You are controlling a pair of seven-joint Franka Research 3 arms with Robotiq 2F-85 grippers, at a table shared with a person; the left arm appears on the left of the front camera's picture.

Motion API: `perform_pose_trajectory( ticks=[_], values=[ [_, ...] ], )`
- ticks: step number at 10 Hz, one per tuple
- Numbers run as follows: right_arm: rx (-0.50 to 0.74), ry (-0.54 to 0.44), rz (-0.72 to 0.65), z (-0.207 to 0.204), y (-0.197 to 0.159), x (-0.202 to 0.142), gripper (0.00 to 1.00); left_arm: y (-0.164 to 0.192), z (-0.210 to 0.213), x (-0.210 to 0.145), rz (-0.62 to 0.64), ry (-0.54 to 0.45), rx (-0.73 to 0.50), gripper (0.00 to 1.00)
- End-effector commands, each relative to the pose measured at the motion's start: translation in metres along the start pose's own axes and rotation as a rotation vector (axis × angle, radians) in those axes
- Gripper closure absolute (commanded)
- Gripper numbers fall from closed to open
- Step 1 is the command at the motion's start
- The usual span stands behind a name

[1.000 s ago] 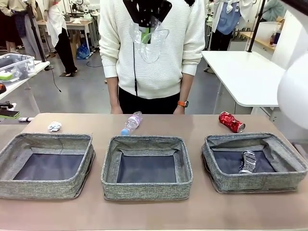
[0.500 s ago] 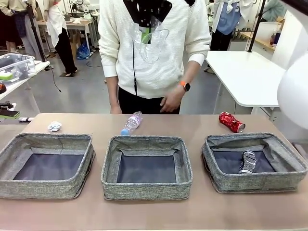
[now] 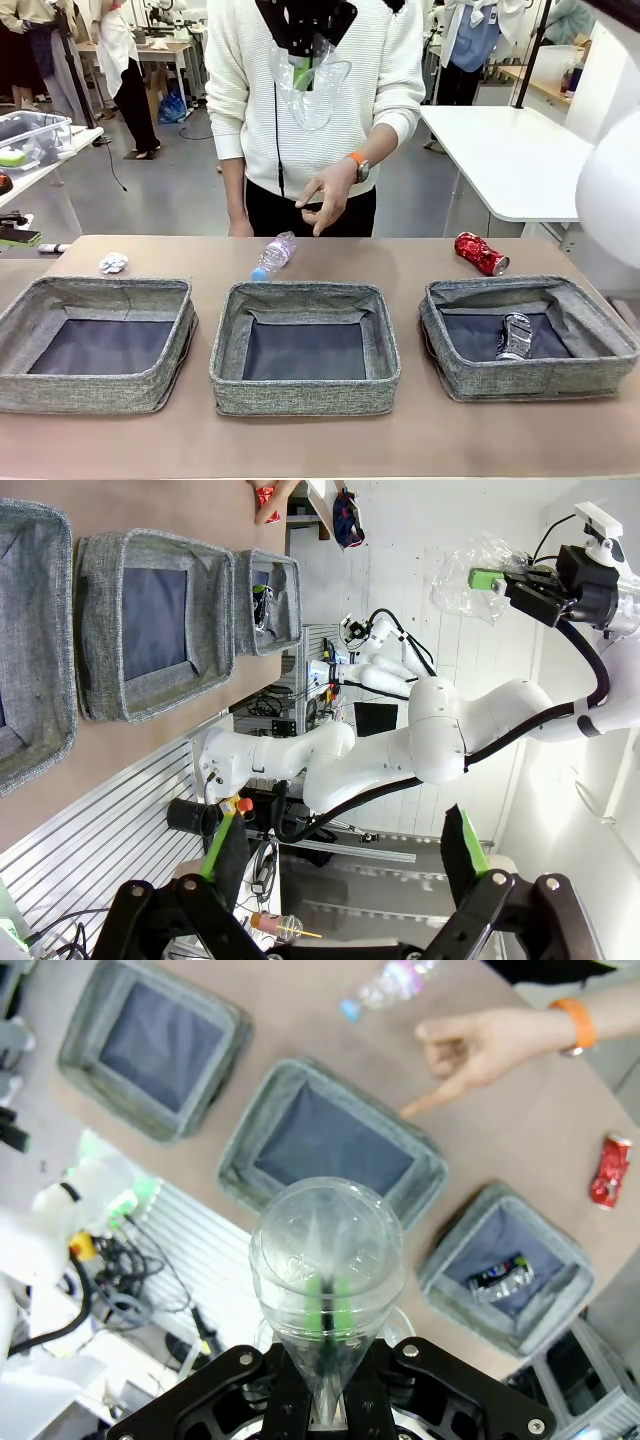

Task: Sort the waste into the appropriate baskets.
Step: Place the picked waste into the Fabric basket indicated by the person.

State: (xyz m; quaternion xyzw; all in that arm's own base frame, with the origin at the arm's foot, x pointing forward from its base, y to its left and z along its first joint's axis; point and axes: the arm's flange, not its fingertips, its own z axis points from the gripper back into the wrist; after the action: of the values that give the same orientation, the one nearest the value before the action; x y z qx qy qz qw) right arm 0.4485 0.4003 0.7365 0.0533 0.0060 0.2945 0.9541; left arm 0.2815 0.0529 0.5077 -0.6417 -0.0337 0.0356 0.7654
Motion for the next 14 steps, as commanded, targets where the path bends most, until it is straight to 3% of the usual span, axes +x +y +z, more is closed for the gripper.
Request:
perform_pose_trajectory(
  ticks=[1, 10, 14],
  values=[
    [-0.007, -0.003, -0.001, 0.001, 0.001, -0.001, 0.98, -0.002, 0.000, 0.000, -0.022, -0.002, -0.018, 0.00],
    [0.000, 0.000, 0.000, 0.000, 0.000, 0.000, 0.98, -0.002, 0.000, 0.000, -0.022, -0.002, -0.018, 0.00],
    [0.054, -0.065, 0.124, -0.088, 0.019, -0.084, 0.98, -0.002, 0.000, 0.000, -0.022, -0.002, -0.018, 0.00]
  ],
)
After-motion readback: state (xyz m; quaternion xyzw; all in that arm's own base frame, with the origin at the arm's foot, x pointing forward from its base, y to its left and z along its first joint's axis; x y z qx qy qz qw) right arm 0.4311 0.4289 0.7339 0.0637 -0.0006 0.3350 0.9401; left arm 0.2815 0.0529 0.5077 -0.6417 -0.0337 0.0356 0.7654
